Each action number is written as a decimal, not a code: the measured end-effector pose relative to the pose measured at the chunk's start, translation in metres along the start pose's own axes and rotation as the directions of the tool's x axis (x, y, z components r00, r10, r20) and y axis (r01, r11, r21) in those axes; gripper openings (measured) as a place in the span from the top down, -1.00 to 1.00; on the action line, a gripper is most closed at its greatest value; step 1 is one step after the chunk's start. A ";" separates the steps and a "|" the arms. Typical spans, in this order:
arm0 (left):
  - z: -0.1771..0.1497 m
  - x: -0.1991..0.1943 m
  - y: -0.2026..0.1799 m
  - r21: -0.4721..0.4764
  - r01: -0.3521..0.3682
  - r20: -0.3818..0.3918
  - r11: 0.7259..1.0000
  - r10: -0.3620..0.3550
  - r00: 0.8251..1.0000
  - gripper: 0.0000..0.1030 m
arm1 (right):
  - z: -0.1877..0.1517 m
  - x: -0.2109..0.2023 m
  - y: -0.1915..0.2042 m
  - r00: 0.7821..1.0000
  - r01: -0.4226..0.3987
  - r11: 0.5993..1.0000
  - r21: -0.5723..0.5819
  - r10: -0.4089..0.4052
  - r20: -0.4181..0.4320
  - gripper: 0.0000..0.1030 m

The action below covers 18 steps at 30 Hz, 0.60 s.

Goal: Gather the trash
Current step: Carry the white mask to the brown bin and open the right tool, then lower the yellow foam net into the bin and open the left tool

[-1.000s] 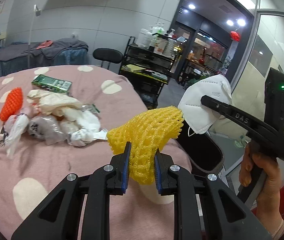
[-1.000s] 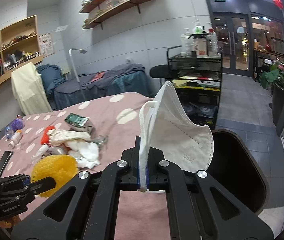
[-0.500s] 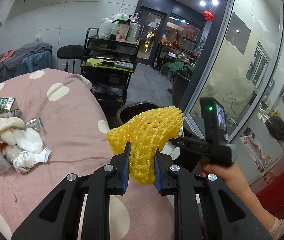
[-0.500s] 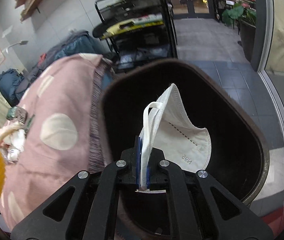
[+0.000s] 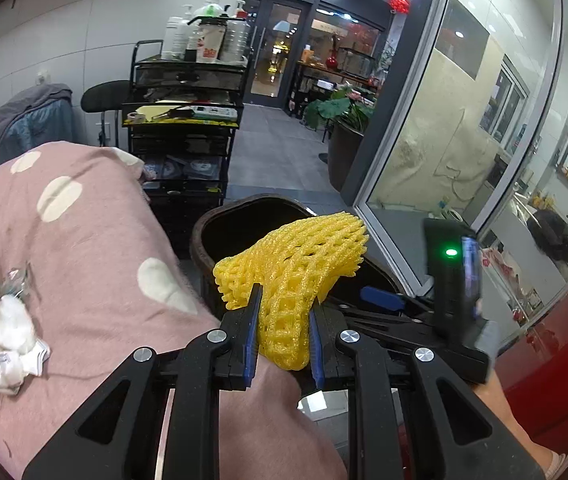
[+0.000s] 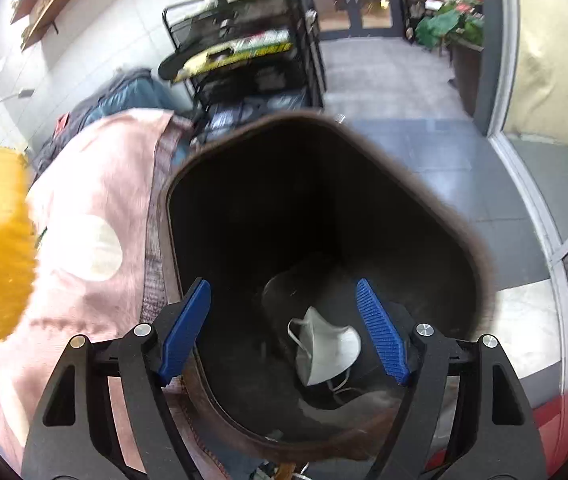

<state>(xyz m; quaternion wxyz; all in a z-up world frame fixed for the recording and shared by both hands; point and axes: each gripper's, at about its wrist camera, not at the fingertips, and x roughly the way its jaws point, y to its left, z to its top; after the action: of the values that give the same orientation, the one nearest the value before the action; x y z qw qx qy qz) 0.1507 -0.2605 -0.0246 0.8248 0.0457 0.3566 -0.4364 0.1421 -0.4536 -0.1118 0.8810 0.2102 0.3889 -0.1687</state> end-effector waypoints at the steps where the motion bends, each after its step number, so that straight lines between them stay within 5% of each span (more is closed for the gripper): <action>1: 0.003 0.004 -0.001 0.001 0.008 -0.006 1.000 -0.008 1.000 0.61 | 0.000 -0.007 -0.002 1.000 0.012 1.000 -0.003 -0.012 0.022 -0.48; 9: 0.016 0.039 -0.020 0.043 0.037 -0.072 0.998 -0.034 0.997 0.61 | 0.003 -0.046 -0.020 0.986 0.097 0.995 0.032 -0.101 0.134 -0.56; 18: 0.023 0.070 -0.027 0.074 0.017 -0.146 0.997 -0.006 0.989 0.61 | 0.003 -0.063 -0.047 0.979 0.135 0.987 0.090 -0.147 0.145 -0.64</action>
<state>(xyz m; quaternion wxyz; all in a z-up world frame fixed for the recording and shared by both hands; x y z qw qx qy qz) 0.1683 -0.3343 -0.0446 0.7918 0.1065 0.3992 -0.4498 0.0815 -0.4867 -0.0735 0.8846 0.2037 0.3281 -0.2614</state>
